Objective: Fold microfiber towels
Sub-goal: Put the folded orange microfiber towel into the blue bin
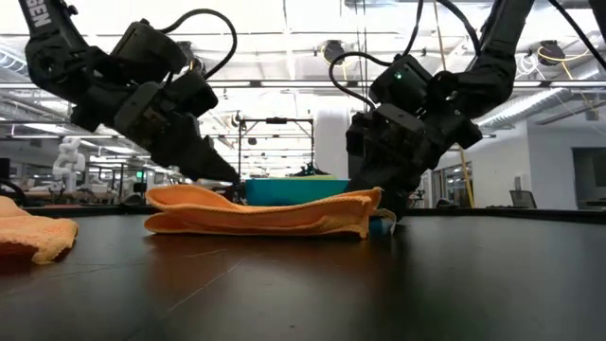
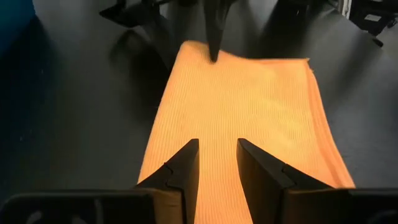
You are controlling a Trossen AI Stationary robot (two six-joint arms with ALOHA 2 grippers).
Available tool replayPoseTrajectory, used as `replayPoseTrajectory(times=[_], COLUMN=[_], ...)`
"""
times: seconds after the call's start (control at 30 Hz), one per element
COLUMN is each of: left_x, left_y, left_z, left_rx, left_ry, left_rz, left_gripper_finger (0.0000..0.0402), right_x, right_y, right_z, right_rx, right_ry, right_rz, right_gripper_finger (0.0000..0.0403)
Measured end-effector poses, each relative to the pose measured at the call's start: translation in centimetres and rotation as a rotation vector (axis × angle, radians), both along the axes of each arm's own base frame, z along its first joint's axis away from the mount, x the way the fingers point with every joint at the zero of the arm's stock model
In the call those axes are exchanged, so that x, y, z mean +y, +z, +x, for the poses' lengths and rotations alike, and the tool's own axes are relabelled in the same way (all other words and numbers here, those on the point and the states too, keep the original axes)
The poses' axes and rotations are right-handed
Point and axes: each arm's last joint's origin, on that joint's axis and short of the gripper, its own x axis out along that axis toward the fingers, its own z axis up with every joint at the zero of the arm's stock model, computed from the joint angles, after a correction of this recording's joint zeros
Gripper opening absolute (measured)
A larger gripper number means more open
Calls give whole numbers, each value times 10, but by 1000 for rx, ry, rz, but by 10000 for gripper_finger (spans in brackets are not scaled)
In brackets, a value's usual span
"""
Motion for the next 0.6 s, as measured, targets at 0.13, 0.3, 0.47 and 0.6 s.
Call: replayPoseTrajectory(times=[0.13,0.3,0.47,0.6], left_x=[0,2,7,15], left_y=[5,8,5,1], left_z=[5,9,16,18], left_rx=[-20,-42,-25,1], left_ry=[0,-16,-8,33], left_rz=[1,41,23,-7], left_gripper_finger=[108,110,144,198], right_x=[0,0,0,6], right_y=[0,-1,1,1], right_z=[0,-1,1,2], right_rx=[-4,-15,-60,-81], right_ry=[19,44,80,129], right_rz=[-29,-57,-103,-158], right_gripper_finger=[158,56,11,7])
